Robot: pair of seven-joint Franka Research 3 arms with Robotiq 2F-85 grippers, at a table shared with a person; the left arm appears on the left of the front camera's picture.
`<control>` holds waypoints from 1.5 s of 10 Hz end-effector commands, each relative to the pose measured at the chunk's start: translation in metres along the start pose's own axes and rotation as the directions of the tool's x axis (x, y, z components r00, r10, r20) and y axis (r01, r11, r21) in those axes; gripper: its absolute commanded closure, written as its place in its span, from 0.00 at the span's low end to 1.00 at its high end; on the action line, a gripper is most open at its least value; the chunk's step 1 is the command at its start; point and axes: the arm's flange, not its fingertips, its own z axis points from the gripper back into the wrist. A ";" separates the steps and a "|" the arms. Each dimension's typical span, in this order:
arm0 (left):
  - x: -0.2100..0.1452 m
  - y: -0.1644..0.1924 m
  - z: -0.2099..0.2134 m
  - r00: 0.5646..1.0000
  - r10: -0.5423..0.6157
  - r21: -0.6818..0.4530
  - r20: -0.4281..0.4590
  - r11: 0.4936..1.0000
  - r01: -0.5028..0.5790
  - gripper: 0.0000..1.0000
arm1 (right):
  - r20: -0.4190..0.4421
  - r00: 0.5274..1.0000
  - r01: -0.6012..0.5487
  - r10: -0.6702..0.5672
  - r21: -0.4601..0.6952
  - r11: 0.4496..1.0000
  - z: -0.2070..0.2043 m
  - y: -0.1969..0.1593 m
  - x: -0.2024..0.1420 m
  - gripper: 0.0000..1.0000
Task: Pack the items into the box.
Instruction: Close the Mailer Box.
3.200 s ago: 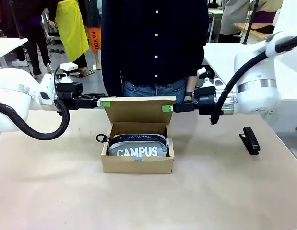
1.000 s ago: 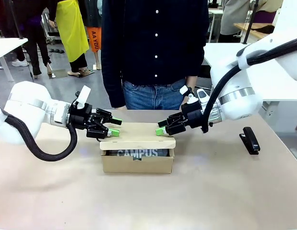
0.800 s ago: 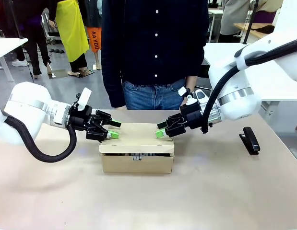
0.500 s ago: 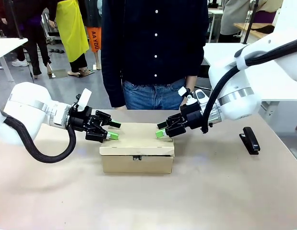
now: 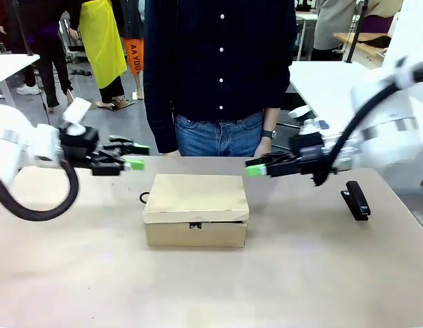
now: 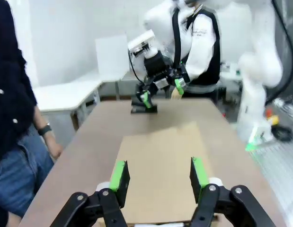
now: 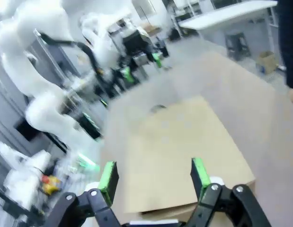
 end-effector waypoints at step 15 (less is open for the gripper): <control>-0.004 -0.063 0.212 0.756 0.593 0.245 0.276 0.718 -0.652 0.31 | 0.310 0.755 0.577 -0.578 0.106 0.810 0.163 0.044 -0.044 0.18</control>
